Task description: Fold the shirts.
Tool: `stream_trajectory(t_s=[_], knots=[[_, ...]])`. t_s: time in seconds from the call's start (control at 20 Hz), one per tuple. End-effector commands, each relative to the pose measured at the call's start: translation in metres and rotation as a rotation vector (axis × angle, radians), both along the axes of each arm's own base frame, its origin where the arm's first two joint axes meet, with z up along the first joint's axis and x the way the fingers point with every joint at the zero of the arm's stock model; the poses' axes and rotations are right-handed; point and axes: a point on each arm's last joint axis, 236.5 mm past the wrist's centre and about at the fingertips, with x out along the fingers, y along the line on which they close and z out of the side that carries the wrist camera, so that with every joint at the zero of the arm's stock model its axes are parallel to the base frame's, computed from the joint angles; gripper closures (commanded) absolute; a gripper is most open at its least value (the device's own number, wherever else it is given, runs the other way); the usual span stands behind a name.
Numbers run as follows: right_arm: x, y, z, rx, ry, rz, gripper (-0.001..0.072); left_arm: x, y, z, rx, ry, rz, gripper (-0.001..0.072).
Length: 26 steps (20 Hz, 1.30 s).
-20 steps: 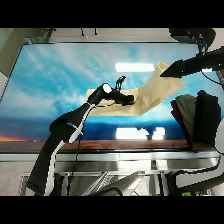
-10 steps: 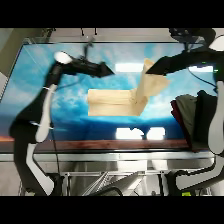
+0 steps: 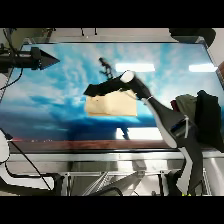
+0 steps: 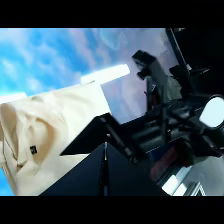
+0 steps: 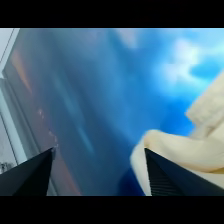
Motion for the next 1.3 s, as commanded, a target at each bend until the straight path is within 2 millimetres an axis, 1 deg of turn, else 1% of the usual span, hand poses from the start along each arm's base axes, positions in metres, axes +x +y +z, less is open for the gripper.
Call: stream_trajectory(t_s=[0.0, 0.05, 0.1, 0.15, 0.25, 0.3, 0.35, 0.4, 0.45, 0.5, 0.55, 0.6, 0.65, 0.7, 0.75, 0.9, 1.0, 1.1, 1.15, 1.25], knots=[[-0.009, 0.043, -0.022, 0.028, -0.051, -0.018, 0.0127, -0.023, 0.013, -0.017, 0.01, 0.025, -0.02, 0.0692], [-0.004, 0.029, -0.01, 0.035, -0.043, -0.007, 0.0259, -0.025, 0.012, -0.021, 0.009, 0.032, -0.023, 0.0692], [0.002, 0.009, 0.006, 0.042, -0.029, 0.0, 0.0278, -0.026, 0.011, -0.023, 0.006, 0.039, -0.025, 0.0692], [0.007, -0.014, 0.021, 0.049, -0.003, 0.001, 0.0278, -0.029, 0.01, -0.024, 0.006, 0.046, -0.035, 0.0692], [0.015, -0.067, 0.05, 0.048, 0.038, 0.01, 0.0278, -0.033, 0.008, -0.025, 0.005, 0.056, -0.054, 0.0692], [0.019, -0.098, 0.056, 0.019, 0.077, -0.003, 0.0278, -0.036, 0.008, -0.026, 0.006, 0.062, -0.064, 0.0692], [0.023, -0.13, 0.054, -0.033, 0.125, -0.033, 0.0276, -0.039, 0.007, -0.026, 0.006, 0.069, -0.077, 0.0692], [0.028, -0.168, 0.046, -0.106, 0.172, -0.071, 0.0276, -0.043, 0.006, -0.027, 0.006, 0.078, -0.092, 0.0692], [0.031, -0.204, 0.033, -0.189, 0.23, -0.125, 0.0277, -0.046, 0.005, -0.027, 0.006, 0.083, -0.1, 0.0692], [0.032, -0.243, 0.014, -0.292, 0.295, -0.178, 0.0276, -0.047, 0.005, -0.027, 0.006, 0.084, -0.105, 0.0692], [0.029, -0.276, -0.006, -0.389, 0.357, -0.228, 0.025, -0.047, 0.005, -0.027, 0.006, 0.084, -0.105, 0.0692], [0.027, -0.303, -0.024, -0.468, 0.403, -0.277, 0.0137, -0.047, 0.005, -0.027, 0.006, 0.084, -0.104, 0.0692], [0.026, -0.322, -0.041, -0.514, 0.434, -0.316, 0.0053, -0.046, 0.005, -0.027, 0.006, 0.084, -0.105, 0.0692], [0.028, -0.328, -0.055, -0.516, 0.447, -0.345, 0.0053, -0.046, 0.005, -0.027, 0.006, 0.083, -0.105, 0.0692], [0.031, -0.328, -0.067, -0.512, 0.452, -0.366, 0.0053, -0.047, 0.005, -0.027, 0.007, 0.084, -0.105, 0.0692], [0.036, -0.318, -0.106, -0.517, 0.466, -0.383, 0.0053, -0.047, 0.005, -0.027, 0.006, 0.084, -0.106, 0.0692], [0.037, -0.308, -0.126, -0.513, 0.483, -0.372, 0.0053, -0.047, 0.005, -0.027, 0.006, 0.085, -0.106, 0.0692], [0.036, -0.286, -0.135, -0.425, 0.521, -0.337, 0.0053, -0.047, 0.005, -0.027, 0.006, 0.085, -0.106, 0.0692], [0.035, -0.272, -0.133, -0.357, 0.54, -0.313, 0.0053, -0.047, 0.005, -0.027, 0.006, 0.085, -0.106, 0.0692], [0.036, -0.247, -0.121, -0.224, 0.557, -0.265, 0.0056, -0.047, 0.004, -0.027, 0.006, 0.087, -0.107, 0.0692]])
